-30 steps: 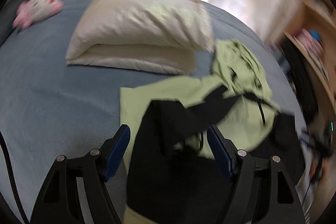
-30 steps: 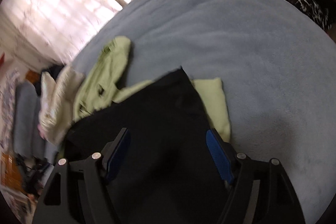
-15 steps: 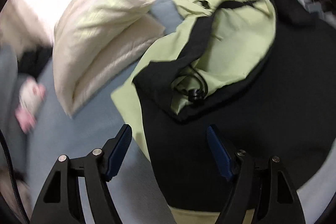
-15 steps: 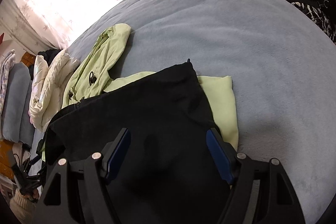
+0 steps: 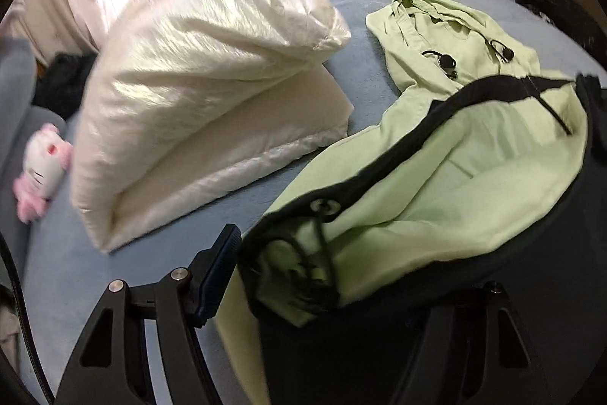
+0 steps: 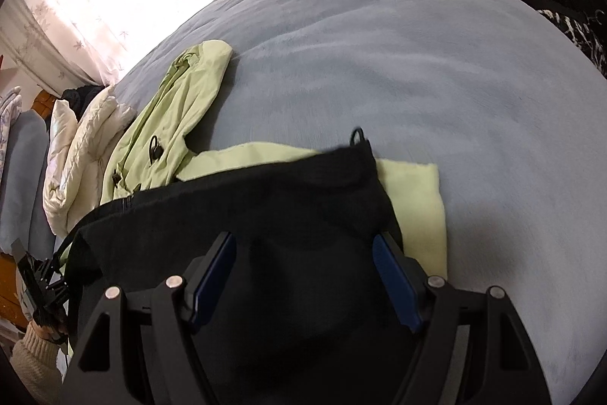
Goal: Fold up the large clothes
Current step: 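Carry the held hem over the jacket toward the hood with both grippers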
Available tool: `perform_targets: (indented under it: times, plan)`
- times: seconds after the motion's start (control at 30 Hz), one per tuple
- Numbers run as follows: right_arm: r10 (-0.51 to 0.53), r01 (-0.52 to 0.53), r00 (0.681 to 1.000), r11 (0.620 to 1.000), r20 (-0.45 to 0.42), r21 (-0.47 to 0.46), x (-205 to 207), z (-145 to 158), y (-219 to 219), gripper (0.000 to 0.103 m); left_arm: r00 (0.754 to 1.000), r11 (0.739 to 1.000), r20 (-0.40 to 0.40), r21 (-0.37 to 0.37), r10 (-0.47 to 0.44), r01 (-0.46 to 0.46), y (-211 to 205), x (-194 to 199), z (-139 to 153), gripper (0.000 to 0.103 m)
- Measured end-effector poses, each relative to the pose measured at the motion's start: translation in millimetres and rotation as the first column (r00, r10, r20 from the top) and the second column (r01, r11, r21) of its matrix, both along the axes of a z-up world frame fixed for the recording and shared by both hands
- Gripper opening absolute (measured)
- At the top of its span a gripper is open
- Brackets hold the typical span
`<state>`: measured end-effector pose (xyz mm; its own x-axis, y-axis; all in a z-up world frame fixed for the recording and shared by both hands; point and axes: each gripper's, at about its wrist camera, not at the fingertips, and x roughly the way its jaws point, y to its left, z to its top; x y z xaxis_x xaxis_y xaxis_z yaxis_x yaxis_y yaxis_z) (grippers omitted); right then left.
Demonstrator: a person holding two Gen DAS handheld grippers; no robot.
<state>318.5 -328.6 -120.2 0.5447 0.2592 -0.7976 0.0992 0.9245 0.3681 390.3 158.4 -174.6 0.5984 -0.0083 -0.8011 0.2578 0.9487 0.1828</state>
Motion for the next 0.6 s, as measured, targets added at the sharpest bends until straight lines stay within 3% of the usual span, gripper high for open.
perform_targets:
  times: [0.13,0.2,0.27,0.4,0.6]
  plan:
    - [-0.012,0.011,1.0,1.0,0.002,0.011,11,-2,-3,0.075,0.998,0.99,-0.045,-0.135,0.033,-0.039,17,16,3,0.068]
    - [-0.017,0.016,1.0,0.999,0.014,0.039,14,0,-8,0.075,0.993,0.959,-0.073,-0.264,0.09,-0.106,34,25,8,0.068]
    - [-0.028,0.026,0.999,0.997,0.029,0.071,13,2,-16,0.075,0.986,0.931,-0.092,-0.326,0.142,-0.164,46,32,11,0.068]
    - [-0.081,0.074,0.995,0.991,0.062,0.107,9,6,-34,0.075,0.974,0.919,-0.107,-0.324,0.202,-0.226,55,39,6,0.068]
    - [-0.073,0.072,0.997,0.995,0.021,0.066,13,-7,-37,0.075,0.98,0.944,-0.13,-0.274,0.151,-0.182,38,41,-13,0.068]
